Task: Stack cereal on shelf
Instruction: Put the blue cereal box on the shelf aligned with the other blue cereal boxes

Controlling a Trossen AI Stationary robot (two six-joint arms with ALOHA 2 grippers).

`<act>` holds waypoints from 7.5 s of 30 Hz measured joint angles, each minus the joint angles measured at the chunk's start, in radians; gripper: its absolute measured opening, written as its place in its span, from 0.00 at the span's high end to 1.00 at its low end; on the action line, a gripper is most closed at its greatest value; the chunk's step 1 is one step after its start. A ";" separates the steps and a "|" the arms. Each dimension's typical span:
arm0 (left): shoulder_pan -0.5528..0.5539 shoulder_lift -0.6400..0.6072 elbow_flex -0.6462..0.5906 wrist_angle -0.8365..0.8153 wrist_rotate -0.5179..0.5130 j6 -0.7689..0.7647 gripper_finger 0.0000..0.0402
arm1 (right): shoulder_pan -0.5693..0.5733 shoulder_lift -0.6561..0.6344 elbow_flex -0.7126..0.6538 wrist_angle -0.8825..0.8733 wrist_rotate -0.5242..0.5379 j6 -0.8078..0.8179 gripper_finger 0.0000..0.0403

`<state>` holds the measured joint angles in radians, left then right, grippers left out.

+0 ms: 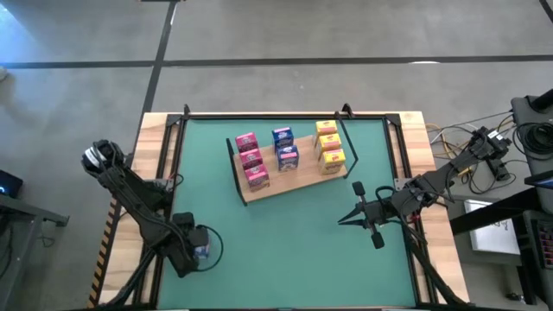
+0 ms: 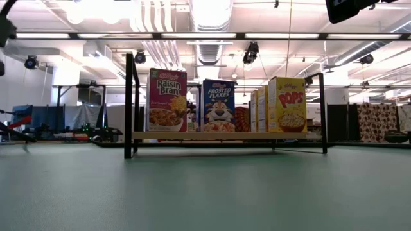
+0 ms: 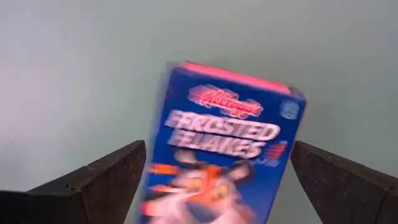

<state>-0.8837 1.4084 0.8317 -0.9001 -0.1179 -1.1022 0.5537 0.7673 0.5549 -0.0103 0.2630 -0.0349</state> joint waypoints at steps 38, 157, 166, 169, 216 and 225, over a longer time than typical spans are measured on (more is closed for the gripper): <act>-0.014 0.145 0.132 -0.072 -0.114 0.015 0.91 | 0.000 0.000 0.000 0.001 0.001 0.014 0.97; -0.029 0.155 -0.265 0.925 -0.659 0.470 1.00 | -0.280 1.179 0.571 0.326 -0.178 1.146 0.19; -0.037 0.156 -0.265 0.925 -0.659 0.478 1.00 | -0.296 1.214 0.647 0.319 -0.237 1.116 0.19; -0.039 0.157 -0.266 0.927 -0.654 0.479 1.00 | -0.299 1.218 0.655 0.323 -0.238 1.117 0.21; -0.046 0.143 -0.146 0.719 -0.648 0.530 1.00 | -0.310 1.204 0.655 0.321 -0.289 0.999 0.47; -0.131 0.089 -0.038 0.499 -0.861 0.566 1.00 | -0.310 1.204 0.655 0.326 -0.291 0.901 0.47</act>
<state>-1.0148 1.4976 0.7937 -0.4013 -0.9791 -0.5364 0.2440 1.9709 1.2102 0.3157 -0.0284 0.8660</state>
